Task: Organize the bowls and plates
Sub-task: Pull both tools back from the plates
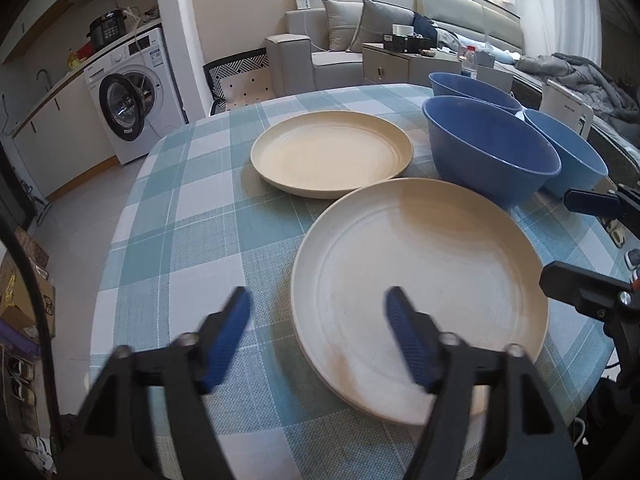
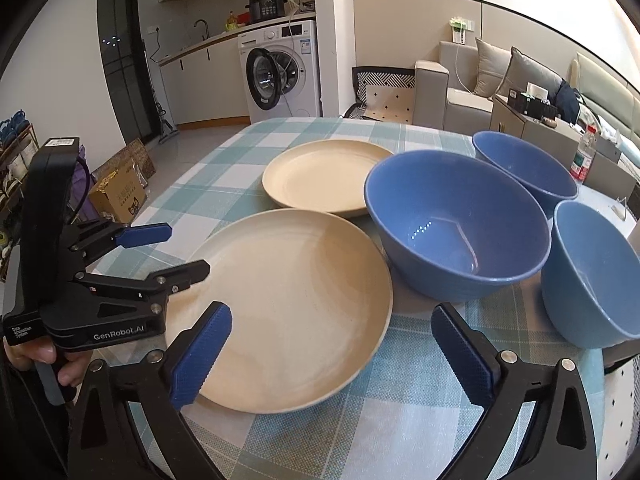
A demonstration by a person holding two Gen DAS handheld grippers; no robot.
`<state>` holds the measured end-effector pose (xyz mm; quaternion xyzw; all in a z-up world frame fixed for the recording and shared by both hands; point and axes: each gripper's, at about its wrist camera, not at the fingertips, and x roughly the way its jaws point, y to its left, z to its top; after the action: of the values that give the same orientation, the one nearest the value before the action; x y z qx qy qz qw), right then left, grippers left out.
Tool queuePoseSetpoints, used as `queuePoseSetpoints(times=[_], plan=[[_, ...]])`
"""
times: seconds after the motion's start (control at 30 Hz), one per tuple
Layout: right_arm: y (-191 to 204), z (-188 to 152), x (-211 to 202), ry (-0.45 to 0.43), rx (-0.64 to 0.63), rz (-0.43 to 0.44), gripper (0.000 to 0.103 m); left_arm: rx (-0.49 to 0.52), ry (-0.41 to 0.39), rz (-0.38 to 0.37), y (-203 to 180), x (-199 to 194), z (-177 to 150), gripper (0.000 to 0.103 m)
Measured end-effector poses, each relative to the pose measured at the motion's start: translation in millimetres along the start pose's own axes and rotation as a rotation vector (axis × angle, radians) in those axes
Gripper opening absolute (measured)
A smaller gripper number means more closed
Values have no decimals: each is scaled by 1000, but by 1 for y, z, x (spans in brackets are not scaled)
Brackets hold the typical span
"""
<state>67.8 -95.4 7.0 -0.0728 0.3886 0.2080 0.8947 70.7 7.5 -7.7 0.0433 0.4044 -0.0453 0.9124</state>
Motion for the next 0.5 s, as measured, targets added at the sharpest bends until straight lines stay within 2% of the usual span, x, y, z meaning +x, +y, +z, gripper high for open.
queuePoseSetpoints(times=[0.17,0.37,0.5], plan=[[7,5,-3,-19,-31,2,102,-41,-38,-38,6,-9,4,94],[6,13,-7,-54,-32,8,102,-49,-81,-31,8,-17,7,103],[4,19,-12,-84,-26,21,102,-87,-121,-40,13,-23,10,103]])
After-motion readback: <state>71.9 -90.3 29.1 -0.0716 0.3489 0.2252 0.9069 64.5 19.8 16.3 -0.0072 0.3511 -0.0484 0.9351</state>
